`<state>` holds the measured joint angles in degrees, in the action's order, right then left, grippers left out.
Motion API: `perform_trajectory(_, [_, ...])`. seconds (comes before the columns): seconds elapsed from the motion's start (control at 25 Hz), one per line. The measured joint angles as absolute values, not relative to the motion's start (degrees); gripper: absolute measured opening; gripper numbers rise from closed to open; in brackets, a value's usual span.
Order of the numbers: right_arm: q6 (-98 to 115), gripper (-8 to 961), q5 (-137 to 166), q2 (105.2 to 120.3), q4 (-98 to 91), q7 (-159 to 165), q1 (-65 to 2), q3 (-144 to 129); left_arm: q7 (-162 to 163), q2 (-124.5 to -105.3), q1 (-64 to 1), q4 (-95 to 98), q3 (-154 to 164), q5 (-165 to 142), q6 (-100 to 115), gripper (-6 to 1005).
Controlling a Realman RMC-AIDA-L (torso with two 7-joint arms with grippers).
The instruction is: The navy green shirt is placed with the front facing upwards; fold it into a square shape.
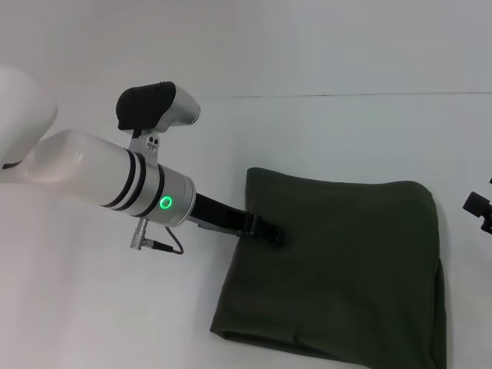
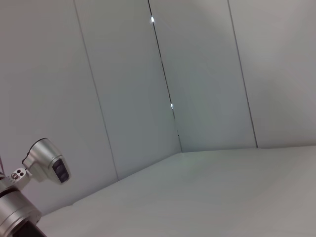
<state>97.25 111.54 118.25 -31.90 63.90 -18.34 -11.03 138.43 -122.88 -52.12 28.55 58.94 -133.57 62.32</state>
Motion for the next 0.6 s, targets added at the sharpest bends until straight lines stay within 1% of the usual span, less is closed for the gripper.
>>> perform_trajectory(0.16, [97.2,823,111.5,118.27,-31.9,63.9,-18.4,-11.0,138.1,-122.96,-52.0,28.8,58.9,-133.3,61.9,717])
perform_trajectory(0.36, [97.2,823,111.5,118.40,-31.9,63.9,-18.4,-11.0,137.9,-123.02,-51.7,29.0,58.9,-133.2,61.6,480])
perform_trajectory(0.6, [97.2,823,111.5,118.59,-31.9,63.1,-18.6,-11.0,137.4,-123.04,-51.3,29.1,58.7,-133.2,61.4,314])
